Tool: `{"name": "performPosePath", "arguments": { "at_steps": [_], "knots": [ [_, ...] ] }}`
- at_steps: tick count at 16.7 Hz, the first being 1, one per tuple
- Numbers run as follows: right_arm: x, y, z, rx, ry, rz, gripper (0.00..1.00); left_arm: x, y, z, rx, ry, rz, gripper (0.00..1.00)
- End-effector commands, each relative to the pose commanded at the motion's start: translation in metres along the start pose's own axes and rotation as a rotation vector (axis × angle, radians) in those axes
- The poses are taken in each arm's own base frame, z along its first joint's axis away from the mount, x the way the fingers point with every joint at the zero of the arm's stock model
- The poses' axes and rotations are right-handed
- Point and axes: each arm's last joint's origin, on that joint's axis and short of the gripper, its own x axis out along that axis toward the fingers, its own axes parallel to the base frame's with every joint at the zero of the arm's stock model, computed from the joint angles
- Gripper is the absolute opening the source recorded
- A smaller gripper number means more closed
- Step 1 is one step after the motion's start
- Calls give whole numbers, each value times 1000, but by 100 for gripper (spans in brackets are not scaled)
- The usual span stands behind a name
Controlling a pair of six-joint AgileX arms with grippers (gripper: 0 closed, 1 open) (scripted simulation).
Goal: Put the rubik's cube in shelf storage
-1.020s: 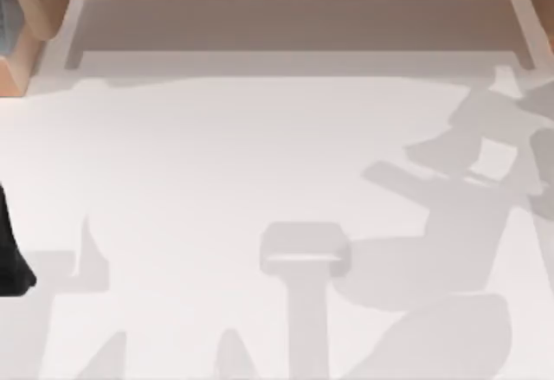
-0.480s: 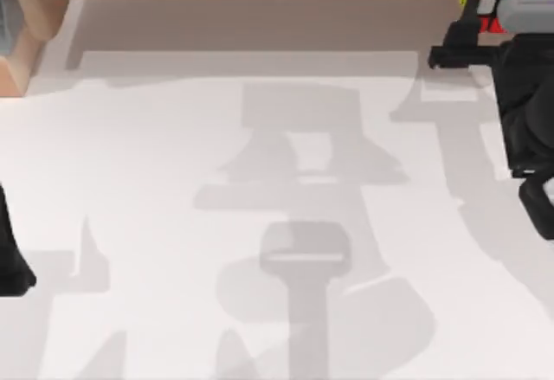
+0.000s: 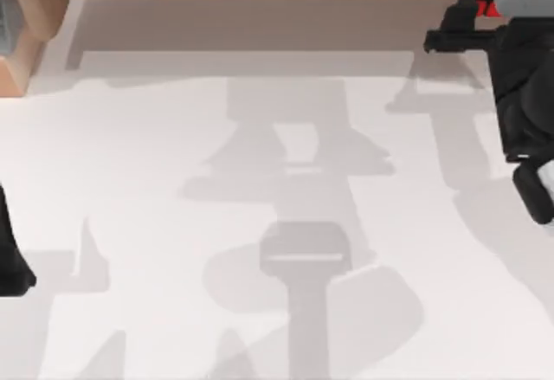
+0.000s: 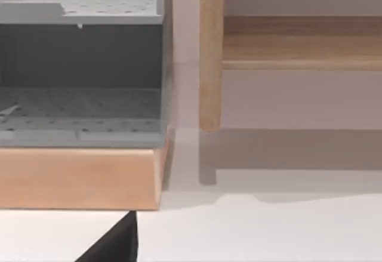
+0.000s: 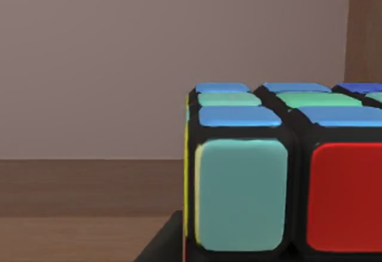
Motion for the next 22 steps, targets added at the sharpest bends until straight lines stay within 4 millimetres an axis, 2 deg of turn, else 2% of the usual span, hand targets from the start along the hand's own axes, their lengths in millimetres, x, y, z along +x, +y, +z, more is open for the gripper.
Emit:
{"name": "performPosePath", "arguments": {
  "at_steps": [10,16,22],
  "knots": [
    [79,0,-10,-4,9,-1,0,0,0,0,0,0,0,100],
    [86,-2,-14,-3,22,1,0,0,0,0,0,0,0,100],
    [86,-2,-14,-3,22,1,45,0,0,0,0,0,0,100]
  ]
}}
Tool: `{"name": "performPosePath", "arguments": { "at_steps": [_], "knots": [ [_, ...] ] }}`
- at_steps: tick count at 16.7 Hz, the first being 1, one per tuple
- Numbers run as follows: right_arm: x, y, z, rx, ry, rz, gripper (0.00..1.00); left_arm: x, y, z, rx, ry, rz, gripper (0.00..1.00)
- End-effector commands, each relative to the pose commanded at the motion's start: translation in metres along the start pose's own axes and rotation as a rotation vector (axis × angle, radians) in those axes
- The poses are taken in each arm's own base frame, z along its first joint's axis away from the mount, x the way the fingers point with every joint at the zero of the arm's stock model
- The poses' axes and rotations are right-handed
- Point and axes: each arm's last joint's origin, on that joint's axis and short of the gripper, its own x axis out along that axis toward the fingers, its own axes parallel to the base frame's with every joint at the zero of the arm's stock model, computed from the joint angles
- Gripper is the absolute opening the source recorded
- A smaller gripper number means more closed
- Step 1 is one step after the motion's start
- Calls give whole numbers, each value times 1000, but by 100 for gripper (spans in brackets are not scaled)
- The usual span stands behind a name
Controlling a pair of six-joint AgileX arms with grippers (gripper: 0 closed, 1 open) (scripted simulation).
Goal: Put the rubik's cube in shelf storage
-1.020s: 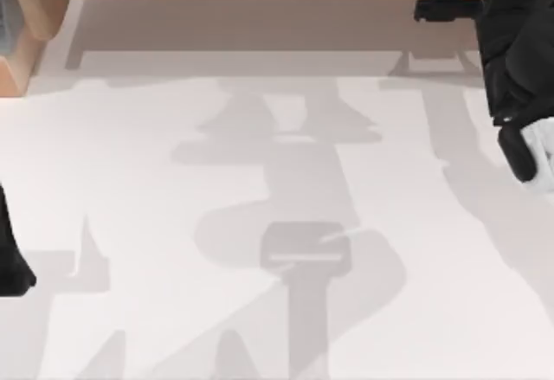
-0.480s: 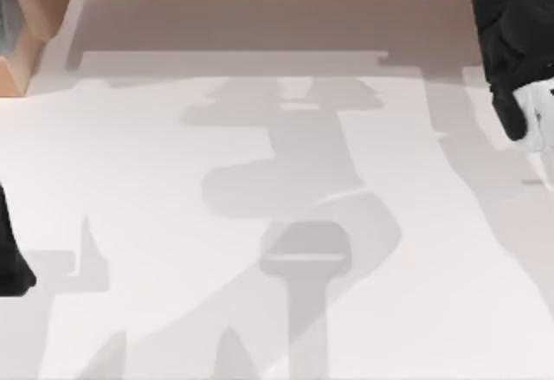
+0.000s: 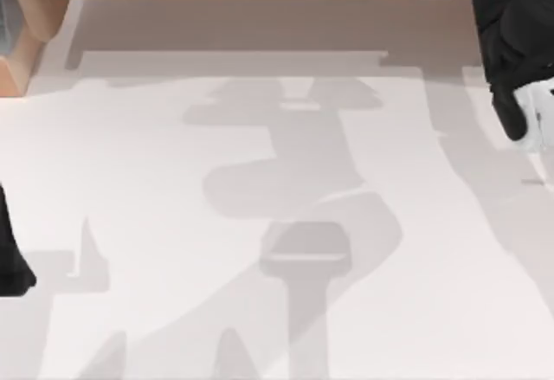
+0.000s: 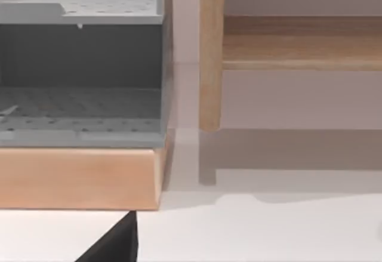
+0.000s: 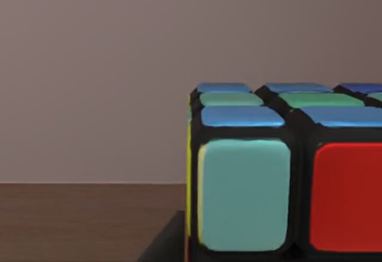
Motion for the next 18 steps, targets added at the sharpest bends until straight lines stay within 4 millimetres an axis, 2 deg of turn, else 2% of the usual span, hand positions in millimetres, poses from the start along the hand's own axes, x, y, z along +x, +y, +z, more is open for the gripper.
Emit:
{"name": "performPosePath", "arguments": {
  "at_steps": [7,18],
  "knots": [
    [0,0,0,0,0,0,98,0,0,0,0,0,0,100],
    [-2,0,0,-9,1,10,100,0,0,0,0,0,0,100]
  ]
}}
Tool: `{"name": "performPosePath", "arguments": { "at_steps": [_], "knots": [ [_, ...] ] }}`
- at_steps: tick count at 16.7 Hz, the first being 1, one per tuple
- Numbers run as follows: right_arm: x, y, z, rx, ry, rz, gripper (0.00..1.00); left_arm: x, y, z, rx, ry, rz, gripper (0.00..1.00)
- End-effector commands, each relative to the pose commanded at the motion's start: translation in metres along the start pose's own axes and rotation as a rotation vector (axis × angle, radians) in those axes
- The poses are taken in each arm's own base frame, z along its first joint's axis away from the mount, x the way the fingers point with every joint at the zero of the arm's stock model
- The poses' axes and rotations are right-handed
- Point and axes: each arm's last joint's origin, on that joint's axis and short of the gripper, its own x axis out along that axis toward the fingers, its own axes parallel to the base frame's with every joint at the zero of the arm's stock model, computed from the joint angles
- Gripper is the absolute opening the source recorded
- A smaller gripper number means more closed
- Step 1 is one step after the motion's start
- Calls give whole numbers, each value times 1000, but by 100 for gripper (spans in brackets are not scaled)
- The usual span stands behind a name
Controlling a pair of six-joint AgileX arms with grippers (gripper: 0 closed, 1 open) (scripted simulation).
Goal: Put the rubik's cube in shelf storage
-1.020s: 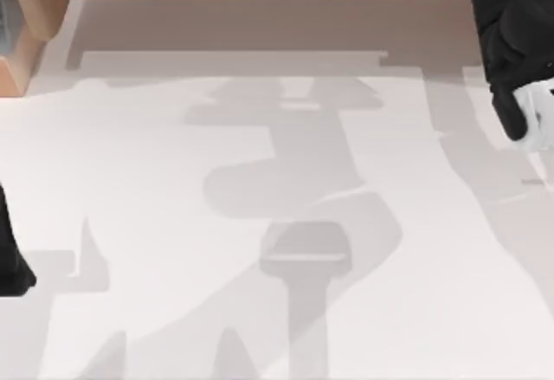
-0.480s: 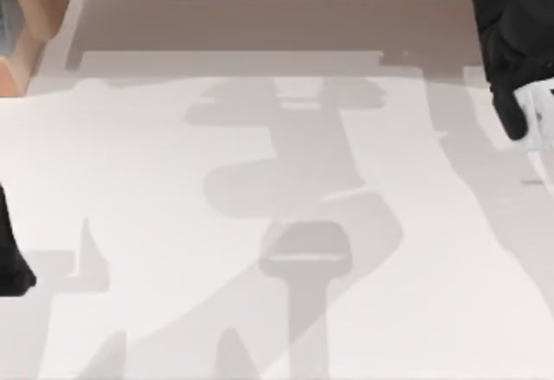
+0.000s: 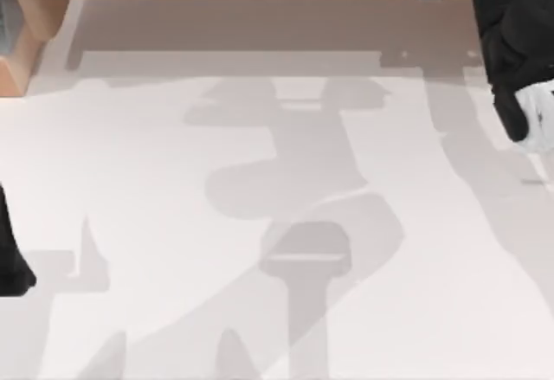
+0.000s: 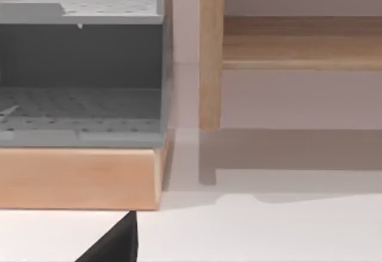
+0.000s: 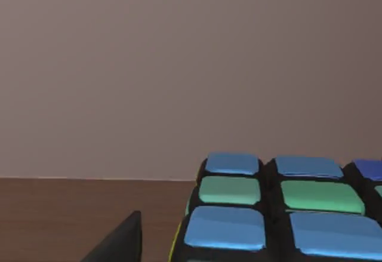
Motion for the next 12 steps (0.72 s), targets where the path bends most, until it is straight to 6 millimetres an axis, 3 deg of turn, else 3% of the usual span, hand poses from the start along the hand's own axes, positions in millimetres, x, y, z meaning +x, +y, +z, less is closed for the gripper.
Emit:
{"name": "performPosePath", "arguments": {
  "at_steps": [3,6,12],
  "knots": [
    [-14,-13,-1,-86,6,58,100,0,0,0,0,0,0,100],
    [-40,-39,-4,-241,13,150,100,0,0,0,0,0,0,100],
    [-119,-116,-14,-655,23,311,100,0,0,0,0,0,0,100]
  ]
}}
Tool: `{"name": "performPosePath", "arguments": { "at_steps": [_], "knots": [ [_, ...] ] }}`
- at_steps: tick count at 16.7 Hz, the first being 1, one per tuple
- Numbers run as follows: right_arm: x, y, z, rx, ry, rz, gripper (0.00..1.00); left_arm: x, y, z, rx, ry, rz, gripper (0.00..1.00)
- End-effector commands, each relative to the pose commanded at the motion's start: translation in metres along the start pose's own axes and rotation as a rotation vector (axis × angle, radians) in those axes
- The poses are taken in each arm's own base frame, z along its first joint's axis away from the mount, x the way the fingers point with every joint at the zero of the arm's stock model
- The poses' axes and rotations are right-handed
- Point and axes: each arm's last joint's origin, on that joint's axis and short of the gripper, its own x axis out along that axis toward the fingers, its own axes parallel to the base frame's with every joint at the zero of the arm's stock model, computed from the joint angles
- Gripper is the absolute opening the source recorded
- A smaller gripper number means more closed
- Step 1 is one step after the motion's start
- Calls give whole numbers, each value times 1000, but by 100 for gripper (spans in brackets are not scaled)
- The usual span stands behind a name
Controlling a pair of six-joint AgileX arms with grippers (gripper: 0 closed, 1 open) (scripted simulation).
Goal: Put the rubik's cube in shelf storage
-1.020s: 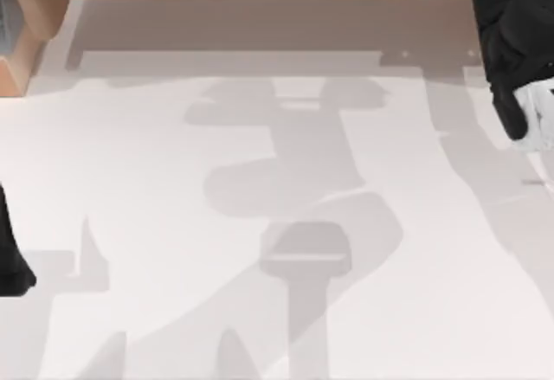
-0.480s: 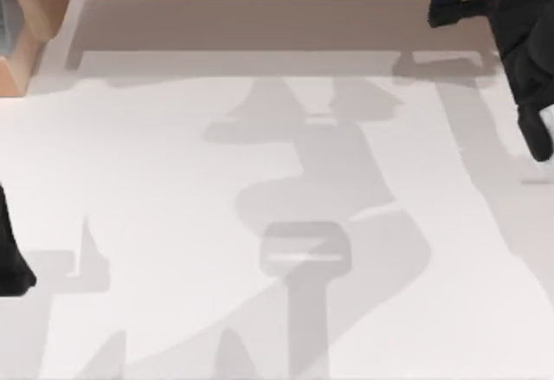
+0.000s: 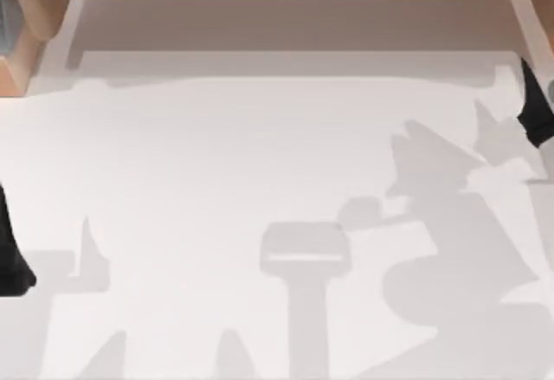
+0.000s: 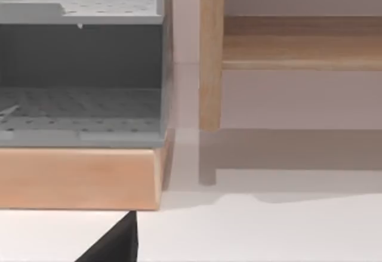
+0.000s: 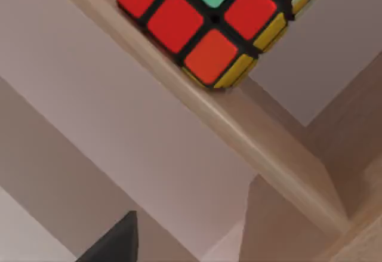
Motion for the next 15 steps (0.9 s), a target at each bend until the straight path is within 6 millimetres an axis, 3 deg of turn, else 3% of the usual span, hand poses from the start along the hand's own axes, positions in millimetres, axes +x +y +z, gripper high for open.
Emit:
{"name": "performPosePath", "arguments": {
  "at_steps": [4,7,11,15],
  "knots": [
    [-69,-17,-29,-278,41,50,100,0,0,0,0,0,0,100],
    [-109,-29,-48,-470,96,49,100,0,0,0,0,0,0,100],
    [-140,-55,-77,-702,205,-3,100,0,0,0,0,0,0,100],
    [-152,-80,-99,-852,293,-57,100,0,0,0,0,0,0,100]
  ]
}}
